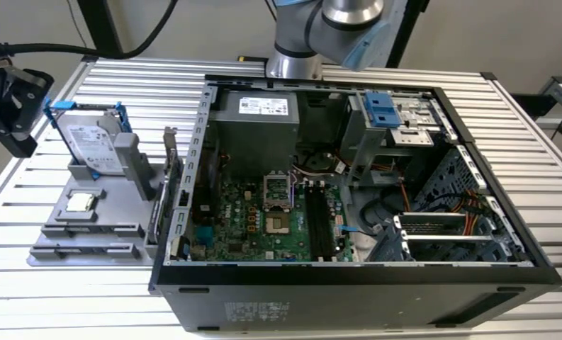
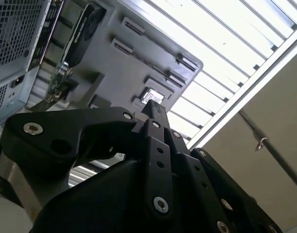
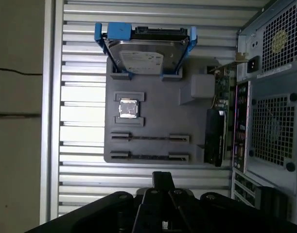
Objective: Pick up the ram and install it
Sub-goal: 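Reach for the ram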
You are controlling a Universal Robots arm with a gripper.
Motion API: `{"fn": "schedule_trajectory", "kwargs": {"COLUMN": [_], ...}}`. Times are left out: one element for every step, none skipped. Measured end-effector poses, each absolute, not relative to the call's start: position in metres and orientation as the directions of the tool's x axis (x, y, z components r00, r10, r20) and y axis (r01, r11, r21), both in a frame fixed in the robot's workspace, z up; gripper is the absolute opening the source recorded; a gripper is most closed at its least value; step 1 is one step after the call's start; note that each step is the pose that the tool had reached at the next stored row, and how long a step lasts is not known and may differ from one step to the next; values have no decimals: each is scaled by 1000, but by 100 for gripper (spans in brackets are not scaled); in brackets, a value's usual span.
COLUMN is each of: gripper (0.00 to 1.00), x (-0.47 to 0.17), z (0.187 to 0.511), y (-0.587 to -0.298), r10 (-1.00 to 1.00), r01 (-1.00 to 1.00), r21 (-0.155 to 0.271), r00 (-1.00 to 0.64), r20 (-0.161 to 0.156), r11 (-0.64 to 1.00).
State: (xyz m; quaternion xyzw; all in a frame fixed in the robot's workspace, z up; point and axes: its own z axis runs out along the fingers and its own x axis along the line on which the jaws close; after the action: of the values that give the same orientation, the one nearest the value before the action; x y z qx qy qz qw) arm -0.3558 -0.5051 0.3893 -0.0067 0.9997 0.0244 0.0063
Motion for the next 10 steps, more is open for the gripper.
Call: {"fn": "schedule_trajectory", "kwargs": {"gripper": [0, 0, 0, 0, 0, 0, 0, 0, 0, 0], "x": [-356, -356, -356, -356, -356, -356, -356, -356, -356, -356], "z": [389, 389, 389, 389, 389, 389, 389, 389, 389, 389], "y": [-507, -508, -508, -508, -508, -508, -508, -508, -508, -508], "r10": [-13, -12, -12, -12, -12, -12, -12, -12, -12, -12], "r01": [-13, -13, -13, -13, -13, -13, -12, -12, -12, -12], "r21": [49, 49, 49, 49, 49, 49, 49, 49, 49, 49], "r00": [-1000, -1000, -1000, -1000, -1000, -1000, -1000, -1000, -1000, -1000], "r20": [-13, -13, -13, -13, -13, -13, -13, -13, -13, -13], "r11": [999, 999, 999, 999, 999, 999, 999, 999, 999, 999]}}
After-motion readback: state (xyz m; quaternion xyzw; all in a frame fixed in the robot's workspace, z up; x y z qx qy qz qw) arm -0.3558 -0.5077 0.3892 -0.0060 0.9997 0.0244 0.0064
